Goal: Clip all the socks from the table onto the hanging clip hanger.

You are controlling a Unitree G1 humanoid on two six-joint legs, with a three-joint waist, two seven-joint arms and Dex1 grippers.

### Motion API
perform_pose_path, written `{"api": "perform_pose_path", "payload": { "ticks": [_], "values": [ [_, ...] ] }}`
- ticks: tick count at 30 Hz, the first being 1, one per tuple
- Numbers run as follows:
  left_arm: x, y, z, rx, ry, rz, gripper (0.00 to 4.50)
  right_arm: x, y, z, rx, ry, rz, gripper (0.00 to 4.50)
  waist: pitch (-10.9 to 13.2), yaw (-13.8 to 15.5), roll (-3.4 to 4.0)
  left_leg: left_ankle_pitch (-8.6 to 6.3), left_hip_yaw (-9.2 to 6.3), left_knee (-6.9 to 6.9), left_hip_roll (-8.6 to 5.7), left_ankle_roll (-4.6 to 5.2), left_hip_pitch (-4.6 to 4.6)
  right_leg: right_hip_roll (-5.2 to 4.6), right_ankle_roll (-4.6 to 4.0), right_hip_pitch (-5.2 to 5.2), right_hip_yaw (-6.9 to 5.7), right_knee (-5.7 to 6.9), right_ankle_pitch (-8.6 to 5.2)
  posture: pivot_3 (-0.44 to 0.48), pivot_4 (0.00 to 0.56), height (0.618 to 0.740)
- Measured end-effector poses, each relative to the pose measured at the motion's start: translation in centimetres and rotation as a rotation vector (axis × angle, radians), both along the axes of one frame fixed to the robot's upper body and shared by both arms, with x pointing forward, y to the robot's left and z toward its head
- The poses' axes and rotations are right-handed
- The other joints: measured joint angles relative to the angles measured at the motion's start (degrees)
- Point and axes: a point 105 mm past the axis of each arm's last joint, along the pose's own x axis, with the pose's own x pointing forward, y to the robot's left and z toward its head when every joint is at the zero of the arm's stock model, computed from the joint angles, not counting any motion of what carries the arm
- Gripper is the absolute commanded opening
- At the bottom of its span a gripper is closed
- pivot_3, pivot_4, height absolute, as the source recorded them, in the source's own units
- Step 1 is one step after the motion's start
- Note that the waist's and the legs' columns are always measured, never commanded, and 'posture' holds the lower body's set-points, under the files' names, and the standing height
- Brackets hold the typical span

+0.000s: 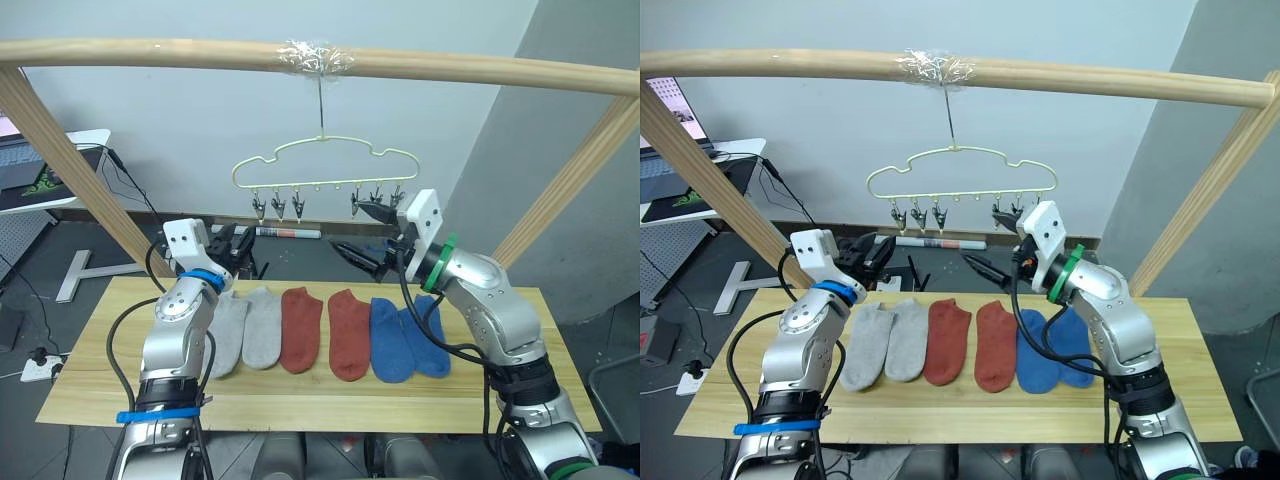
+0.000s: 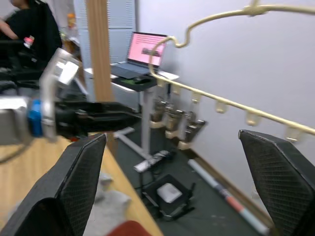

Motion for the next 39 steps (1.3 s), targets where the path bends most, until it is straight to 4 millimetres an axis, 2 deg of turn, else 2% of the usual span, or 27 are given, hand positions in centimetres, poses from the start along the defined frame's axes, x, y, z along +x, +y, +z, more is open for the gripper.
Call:
{"api": "perform_pose_path", "payload": {
  "ticks": [3,6,12,19,25,32,39],
  "values": [
    [0.7,-1.5,0.2,0.004,-0.013,-0.032,1.95,-0.4,1.1,0.7,0.008,-0.009,0.039,4.50,0.33,-0.11,-0.05,0.00,-0.05,0.01,0.00,0.00,-0.01,0.00,0.01,0.00,-0.07,0.02,-0.01,0.144,0.187,0.740],
    [1.1,-2.0,0.5,-0.003,-0.026,-0.035,1.95,-0.6,1.3,0.7,0.003,-0.002,0.049,4.50,0.44,-0.30,-0.05,0.00,-0.12,0.00,0.01,0.00,-0.02,0.00,0.01,0.00,-0.09,0.02,-0.01,0.144,0.187,0.740],
    [1.8,-2.0,1.4,-0.017,-0.068,0.013,1.95,-0.6,1.3,0.6,0.001,-0.001,0.049,4.50,0.62,-0.36,-0.09,0.00,-0.23,0.00,0.01,0.00,-0.05,0.00,0.06,0.00,-0.13,0.03,-0.04,0.151,0.180,0.740],
    [1.9,-1.0,1.7,-0.010,-0.090,0.082,1.95,-0.6,1.3,0.6,-0.001,-0.001,0.050,4.50,0.63,-0.35,-0.09,0.00,-0.26,-0.01,0.01,0.00,-0.06,0.00,0.06,0.00,-0.16,0.03,-0.04,0.157,0.175,0.740],
    [1.9,-1.0,1.9,-0.012,-0.096,0.081,1.95,-0.6,1.4,0.8,-0.001,-0.009,0.052,4.50,0.63,-0.34,-0.09,0.00,-0.27,-0.01,0.01,0.00,-0.07,0.00,0.08,0.00,-0.24,0.03,-0.05,0.164,0.172,0.740],
    [2.4,-1.7,3.3,-0.012,-0.140,0.046,1.95,-0.6,1.4,0.9,-0.003,-0.013,0.053,4.50,0.63,-0.34,-0.09,0.00,-0.28,-0.01,0.00,0.00,-0.08,0.00,0.09,0.00,-0.27,0.01,-0.05,0.161,0.175,0.740],
    [2.7,-1.7,3.3,-0.017,-0.133,0.047,1.95,-0.5,1.3,0.9,-0.008,-0.013,0.050,4.50,0.64,-0.36,-0.09,0.00,-0.29,-0.02,0.00,0.00,-0.08,0.00,0.10,0.00,-0.29,0.01,-0.06,0.156,0.171,0.740]
  ]
}}
